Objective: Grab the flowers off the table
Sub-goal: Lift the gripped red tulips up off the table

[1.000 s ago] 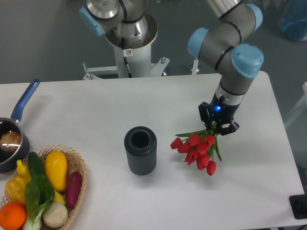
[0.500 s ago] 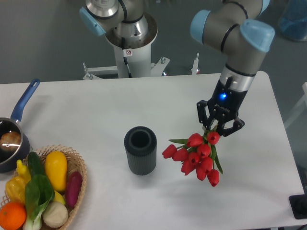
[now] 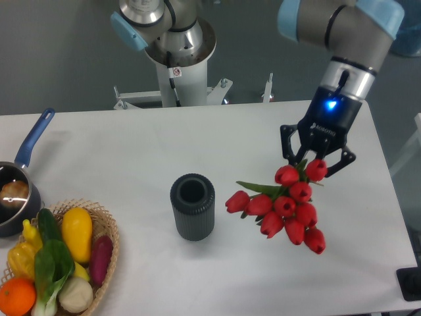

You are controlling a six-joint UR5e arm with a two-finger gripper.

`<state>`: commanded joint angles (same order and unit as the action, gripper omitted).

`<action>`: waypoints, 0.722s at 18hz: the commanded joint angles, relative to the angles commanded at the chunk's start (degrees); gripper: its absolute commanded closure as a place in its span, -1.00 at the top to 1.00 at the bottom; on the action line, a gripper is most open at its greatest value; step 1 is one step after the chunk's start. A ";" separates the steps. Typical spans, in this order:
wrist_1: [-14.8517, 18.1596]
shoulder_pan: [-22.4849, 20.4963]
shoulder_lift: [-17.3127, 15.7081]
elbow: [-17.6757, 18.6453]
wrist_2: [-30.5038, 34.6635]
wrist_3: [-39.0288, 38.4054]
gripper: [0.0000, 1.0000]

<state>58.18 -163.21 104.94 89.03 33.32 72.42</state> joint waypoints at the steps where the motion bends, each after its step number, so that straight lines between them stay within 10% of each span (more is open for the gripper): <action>1: 0.00 0.00 0.00 0.00 -0.18 -0.09 -0.40; 13: 0.00 -0.62 -0.53 0.79 -1.94 -0.09 -0.40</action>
<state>58.18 -163.83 104.42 89.82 31.38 72.33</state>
